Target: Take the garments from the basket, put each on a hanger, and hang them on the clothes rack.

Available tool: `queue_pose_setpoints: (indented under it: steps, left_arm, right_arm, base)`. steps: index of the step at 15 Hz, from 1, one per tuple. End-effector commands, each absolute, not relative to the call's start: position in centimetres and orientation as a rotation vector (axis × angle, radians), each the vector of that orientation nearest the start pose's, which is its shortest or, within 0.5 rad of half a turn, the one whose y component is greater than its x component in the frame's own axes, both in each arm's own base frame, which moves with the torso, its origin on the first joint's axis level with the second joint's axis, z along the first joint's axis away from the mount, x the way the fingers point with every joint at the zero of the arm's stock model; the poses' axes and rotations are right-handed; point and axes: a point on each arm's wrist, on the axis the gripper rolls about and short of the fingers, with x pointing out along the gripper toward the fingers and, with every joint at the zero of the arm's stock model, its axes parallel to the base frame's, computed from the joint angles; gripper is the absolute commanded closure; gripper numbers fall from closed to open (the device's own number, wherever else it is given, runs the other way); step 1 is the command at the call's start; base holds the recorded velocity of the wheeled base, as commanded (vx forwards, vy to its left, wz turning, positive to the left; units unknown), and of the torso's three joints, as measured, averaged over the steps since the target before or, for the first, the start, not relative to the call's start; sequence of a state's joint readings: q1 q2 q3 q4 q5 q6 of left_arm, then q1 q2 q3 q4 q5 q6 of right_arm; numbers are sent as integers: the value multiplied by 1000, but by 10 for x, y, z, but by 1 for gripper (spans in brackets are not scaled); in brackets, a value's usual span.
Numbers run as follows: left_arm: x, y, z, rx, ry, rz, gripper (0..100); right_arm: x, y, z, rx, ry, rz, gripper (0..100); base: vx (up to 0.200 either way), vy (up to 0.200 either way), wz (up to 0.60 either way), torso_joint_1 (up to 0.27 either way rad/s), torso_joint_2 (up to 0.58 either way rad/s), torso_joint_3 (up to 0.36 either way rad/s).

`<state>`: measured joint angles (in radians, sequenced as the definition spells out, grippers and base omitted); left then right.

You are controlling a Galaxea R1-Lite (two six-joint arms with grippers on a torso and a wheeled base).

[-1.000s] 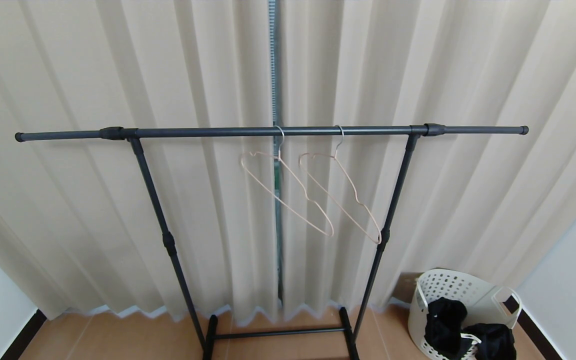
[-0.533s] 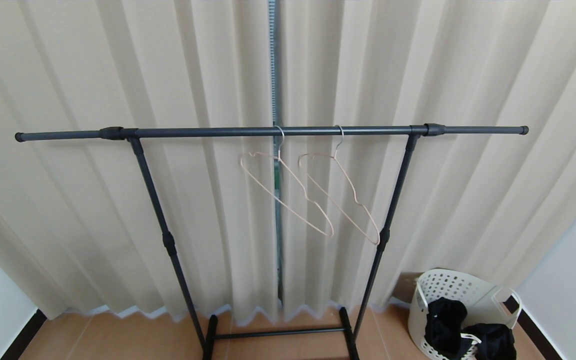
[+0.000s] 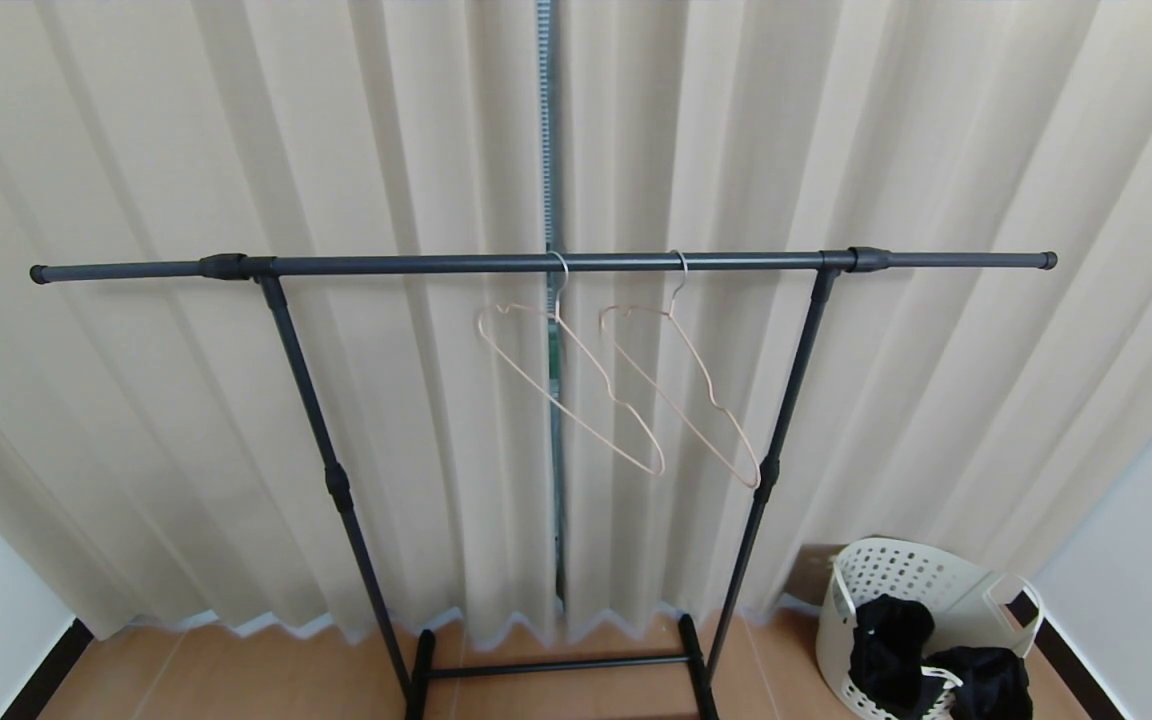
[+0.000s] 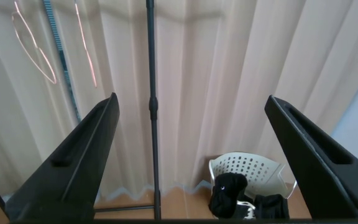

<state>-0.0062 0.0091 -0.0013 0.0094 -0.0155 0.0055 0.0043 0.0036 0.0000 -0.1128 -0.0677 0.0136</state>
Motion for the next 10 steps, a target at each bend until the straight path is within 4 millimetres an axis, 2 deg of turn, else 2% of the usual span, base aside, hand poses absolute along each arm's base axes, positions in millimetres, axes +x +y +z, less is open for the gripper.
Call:
queue_pose_setpoints:
  steps: [1, 10]
  left_arm:
    - [-22, 0, 75, 5, 18, -23, 0]
    - [-22, 0, 75, 3, 20, -15, 0]
  right_arm:
    - [-23, -2, 87, 18, -109, -62, 0]
    - [-23, -2, 87, 18, -109, -62, 0]
  base:
    - [0, 0, 0, 0, 0, 0]
    - [0, 0, 0, -143, 336, 180]
